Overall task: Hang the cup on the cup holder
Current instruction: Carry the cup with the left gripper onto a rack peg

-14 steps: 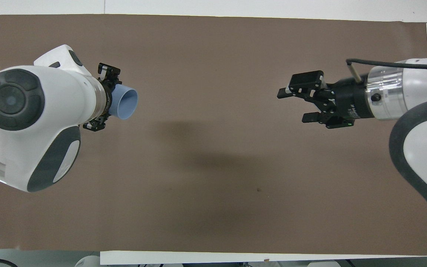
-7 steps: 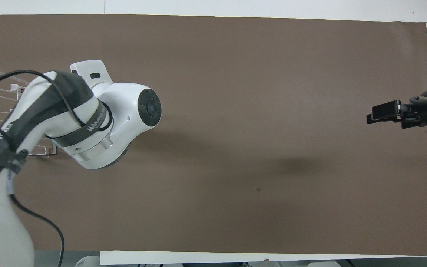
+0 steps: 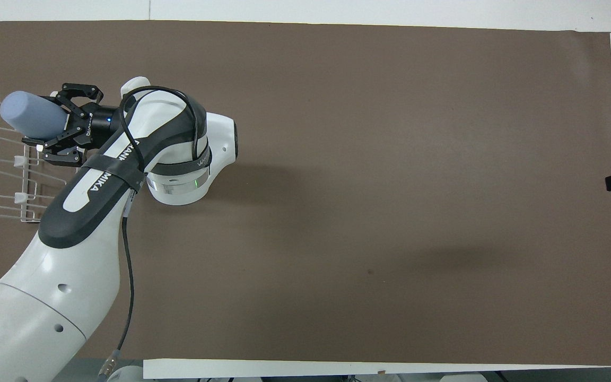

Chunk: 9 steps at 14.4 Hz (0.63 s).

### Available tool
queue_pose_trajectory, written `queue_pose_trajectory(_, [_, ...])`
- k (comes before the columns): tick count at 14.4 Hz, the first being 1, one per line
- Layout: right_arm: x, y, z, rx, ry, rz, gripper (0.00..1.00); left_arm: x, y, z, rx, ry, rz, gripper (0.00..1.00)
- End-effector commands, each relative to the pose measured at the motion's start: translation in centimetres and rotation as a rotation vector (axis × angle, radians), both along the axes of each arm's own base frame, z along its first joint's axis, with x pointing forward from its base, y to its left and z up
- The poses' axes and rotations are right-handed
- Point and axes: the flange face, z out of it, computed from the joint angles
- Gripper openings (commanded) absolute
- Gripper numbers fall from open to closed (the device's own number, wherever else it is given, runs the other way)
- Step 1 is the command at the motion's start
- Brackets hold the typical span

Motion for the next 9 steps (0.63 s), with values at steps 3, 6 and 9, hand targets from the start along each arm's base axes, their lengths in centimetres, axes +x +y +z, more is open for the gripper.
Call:
queue_pose_trajectory(3, [-0.7,-2.3,0.7,0.001,0.018,0.016,1.00,1.8,4.3,-0.6,0.076,-0.037,0.032,0.00])
queue_pose_trajectory(6, [-0.7,-2.1,0.8,0.003,0.015,0.017,1.00,3.2,7.1,-3.4,0.136,-0.059,0.017,0.00])
queue_pose_trajectory(9, [-0.7,-2.2,0.7,0.010,0.015,0.016,1.00,4.2,8.7,-5.3,0.149,-0.062,0.011,0.00])
